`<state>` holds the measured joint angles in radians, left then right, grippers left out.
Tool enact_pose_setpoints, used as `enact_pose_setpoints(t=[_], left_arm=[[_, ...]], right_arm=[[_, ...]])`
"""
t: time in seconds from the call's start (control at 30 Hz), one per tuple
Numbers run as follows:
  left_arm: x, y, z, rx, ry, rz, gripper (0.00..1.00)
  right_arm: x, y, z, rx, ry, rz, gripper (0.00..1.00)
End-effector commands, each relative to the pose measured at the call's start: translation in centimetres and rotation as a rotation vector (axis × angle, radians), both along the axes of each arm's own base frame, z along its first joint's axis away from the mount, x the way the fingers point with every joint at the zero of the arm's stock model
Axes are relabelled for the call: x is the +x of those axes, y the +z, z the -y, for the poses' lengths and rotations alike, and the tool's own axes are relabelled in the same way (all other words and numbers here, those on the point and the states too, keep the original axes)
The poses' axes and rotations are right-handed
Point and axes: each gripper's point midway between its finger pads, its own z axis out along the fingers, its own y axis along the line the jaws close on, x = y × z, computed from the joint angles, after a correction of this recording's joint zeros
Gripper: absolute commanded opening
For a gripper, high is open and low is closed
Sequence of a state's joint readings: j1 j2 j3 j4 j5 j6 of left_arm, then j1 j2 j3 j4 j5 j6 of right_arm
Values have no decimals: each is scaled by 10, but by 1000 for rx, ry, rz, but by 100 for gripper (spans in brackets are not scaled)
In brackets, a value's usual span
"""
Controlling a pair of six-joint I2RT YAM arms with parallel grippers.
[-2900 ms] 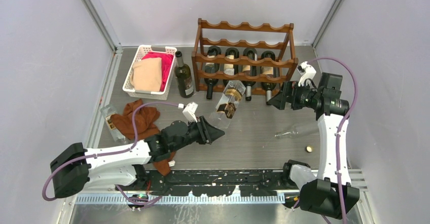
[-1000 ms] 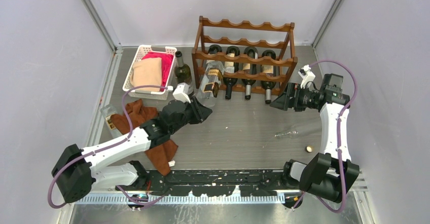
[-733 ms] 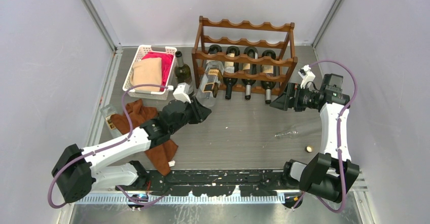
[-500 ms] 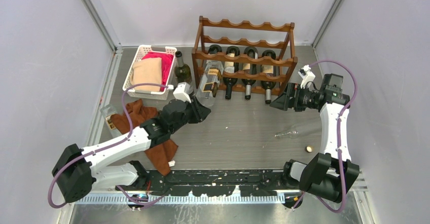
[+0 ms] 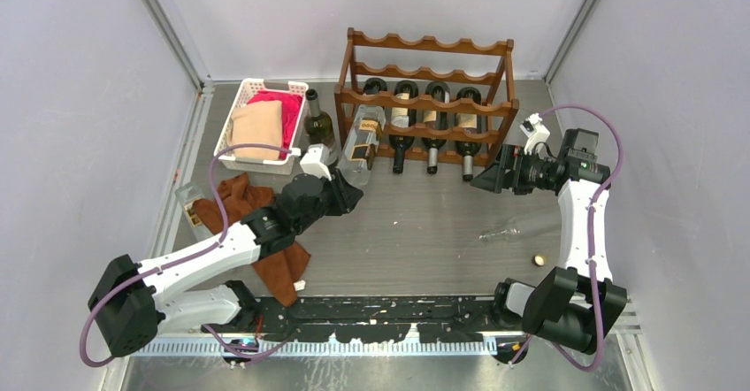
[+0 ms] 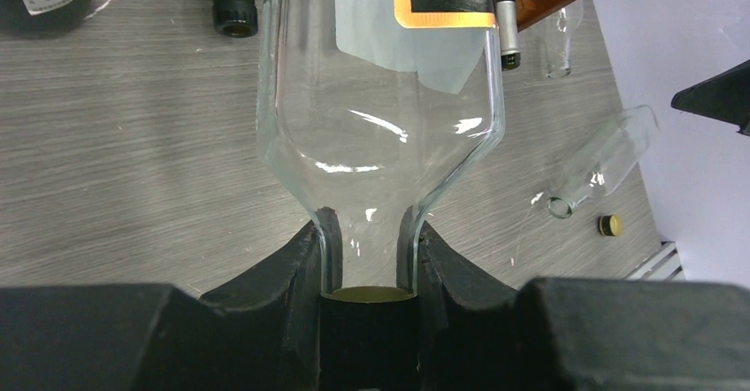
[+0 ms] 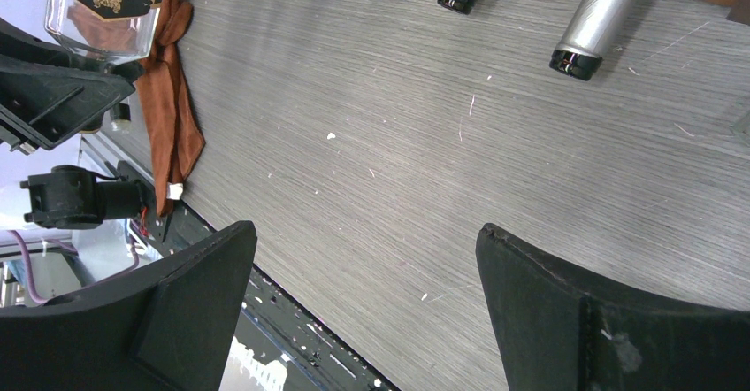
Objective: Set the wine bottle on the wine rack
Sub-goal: Place the wine bottle in the wine rack.
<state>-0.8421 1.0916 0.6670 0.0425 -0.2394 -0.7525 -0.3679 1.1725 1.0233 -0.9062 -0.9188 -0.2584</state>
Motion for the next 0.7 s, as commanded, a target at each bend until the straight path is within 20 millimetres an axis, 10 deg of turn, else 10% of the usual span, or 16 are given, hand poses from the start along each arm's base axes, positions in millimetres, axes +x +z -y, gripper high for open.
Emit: enact_pose_setpoints(t=[0.0,0.67], left_arm=[[26,115,7,-211,52,276,0],[23,101,-5,-182,83,260,0]], right_arm=[[6,18,1,-14,13,75,100],[7,18,0,-10,16,75,100]])
